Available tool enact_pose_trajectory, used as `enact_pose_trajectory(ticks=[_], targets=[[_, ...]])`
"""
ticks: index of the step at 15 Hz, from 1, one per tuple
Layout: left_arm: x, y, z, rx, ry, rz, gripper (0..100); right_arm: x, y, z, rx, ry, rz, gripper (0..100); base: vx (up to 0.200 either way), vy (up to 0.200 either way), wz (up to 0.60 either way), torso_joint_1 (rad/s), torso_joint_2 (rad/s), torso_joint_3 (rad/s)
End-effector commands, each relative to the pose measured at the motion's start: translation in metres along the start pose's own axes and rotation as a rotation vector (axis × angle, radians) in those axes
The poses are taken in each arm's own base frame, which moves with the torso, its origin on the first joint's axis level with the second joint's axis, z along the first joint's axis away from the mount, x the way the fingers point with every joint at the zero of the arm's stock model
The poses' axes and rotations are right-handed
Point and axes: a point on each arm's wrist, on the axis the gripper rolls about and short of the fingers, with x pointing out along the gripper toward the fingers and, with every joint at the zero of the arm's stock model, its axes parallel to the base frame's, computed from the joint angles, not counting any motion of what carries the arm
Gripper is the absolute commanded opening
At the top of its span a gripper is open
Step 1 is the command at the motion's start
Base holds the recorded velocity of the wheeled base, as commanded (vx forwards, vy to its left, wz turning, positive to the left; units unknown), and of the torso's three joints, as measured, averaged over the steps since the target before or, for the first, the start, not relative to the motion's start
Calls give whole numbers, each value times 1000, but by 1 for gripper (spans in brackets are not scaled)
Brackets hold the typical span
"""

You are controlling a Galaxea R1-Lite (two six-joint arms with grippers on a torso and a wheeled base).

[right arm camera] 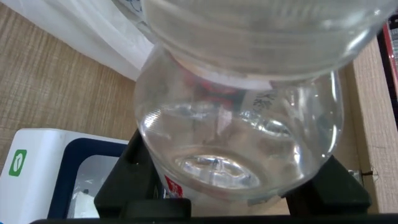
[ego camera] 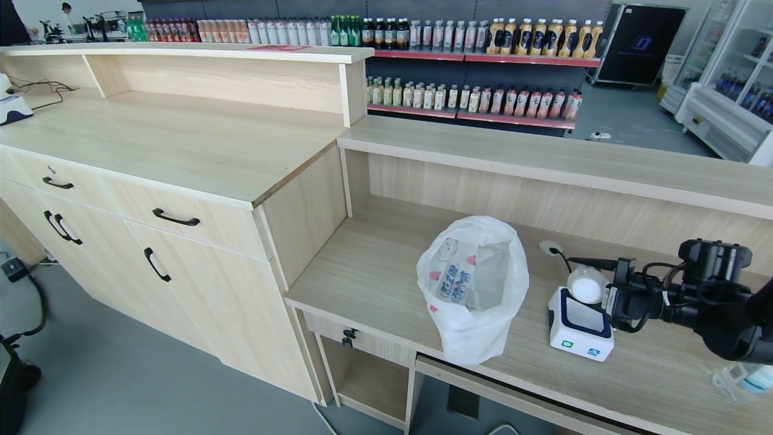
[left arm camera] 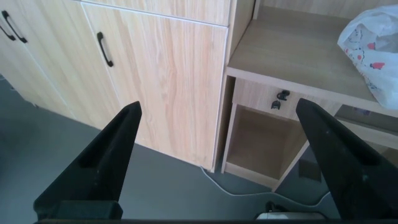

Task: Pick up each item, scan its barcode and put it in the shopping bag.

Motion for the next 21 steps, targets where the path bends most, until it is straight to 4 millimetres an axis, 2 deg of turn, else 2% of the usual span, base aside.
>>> enact_pose_trajectory(ticks=[1,3,4,6,7,9,11,13,16,17,19,21], targets=[[0,0,0,0,-1,0,100,-1,-8,4,3,-4,-12,0,0,0,0,0,0,0],[0,0,0,0,-1,0,100,-9,-45,29,156,-35,-77,0,0,0,0,0,0,0],[0,0,0,0,-1,0,100,-24,-69,47,269,-26,-135,0,0,0,0,0,0,0],[0,0,0,0,-1,0,100,-53,-102,77,451,78,-271,0,0,0,0,0,0,0],[0,0,0,0,-1,0,100,-69,-112,93,536,132,-325,0,0,0,0,0,0,0],[0,0,0,-1,-1,0,100,-90,-116,118,605,163,-315,0,0,0,0,0,0,0],[0,0,0,0,-1,0,100,-93,-115,122,615,153,-306,0,0,0,300,-1,1,1],[0,0,0,0,-1,0,100,-83,-118,121,617,103,-337,0,0,0,600,-2,2,5],[0,0,0,0,-1,0,100,-47,-126,120,631,35,-439,0,0,0,600,2,2,5],[0,0,0,-1,-1,0,100,-23,-119,115,687,29,-439,0,0,0,600,7,12,7],[0,0,0,0,-1,0,100,8,-95,96,840,67,-351,0,0,0,300,1,-1,4],[0,0,0,0,-1,0,100,25,-73,78,975,146,-315,0,0,0,0,0,0,0]])
